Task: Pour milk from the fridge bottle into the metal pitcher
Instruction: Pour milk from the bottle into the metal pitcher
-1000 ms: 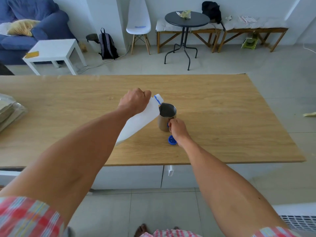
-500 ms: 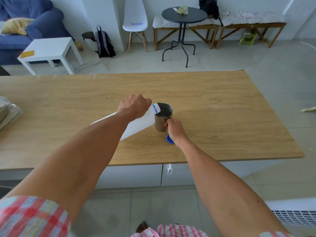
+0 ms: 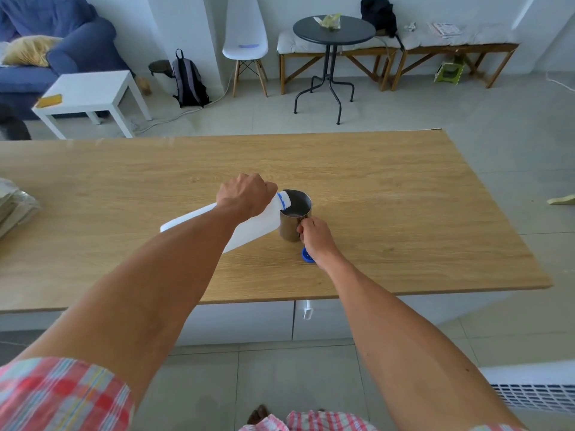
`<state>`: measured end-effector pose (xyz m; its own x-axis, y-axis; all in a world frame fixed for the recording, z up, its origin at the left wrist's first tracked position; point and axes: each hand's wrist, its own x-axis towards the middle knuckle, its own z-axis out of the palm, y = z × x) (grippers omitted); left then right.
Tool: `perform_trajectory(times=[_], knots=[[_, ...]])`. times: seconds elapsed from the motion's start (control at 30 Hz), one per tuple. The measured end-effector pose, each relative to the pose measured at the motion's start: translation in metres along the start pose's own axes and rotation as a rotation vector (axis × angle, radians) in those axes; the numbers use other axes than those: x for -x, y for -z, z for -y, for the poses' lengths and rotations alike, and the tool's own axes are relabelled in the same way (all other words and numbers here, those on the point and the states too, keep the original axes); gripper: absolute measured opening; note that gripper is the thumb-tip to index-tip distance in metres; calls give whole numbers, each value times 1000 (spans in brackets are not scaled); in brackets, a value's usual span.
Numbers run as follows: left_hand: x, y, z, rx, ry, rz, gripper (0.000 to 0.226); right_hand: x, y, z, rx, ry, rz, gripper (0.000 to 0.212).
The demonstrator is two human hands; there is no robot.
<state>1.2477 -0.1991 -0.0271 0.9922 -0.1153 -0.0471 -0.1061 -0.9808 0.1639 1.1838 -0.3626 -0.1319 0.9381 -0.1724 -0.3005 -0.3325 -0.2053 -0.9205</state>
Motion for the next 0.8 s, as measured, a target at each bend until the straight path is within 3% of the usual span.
perform_trajectory(times=[0.8], knots=[[-10, 10, -6, -54, -24, 54, 41, 0, -2, 2, 1, -26, 14, 28]])
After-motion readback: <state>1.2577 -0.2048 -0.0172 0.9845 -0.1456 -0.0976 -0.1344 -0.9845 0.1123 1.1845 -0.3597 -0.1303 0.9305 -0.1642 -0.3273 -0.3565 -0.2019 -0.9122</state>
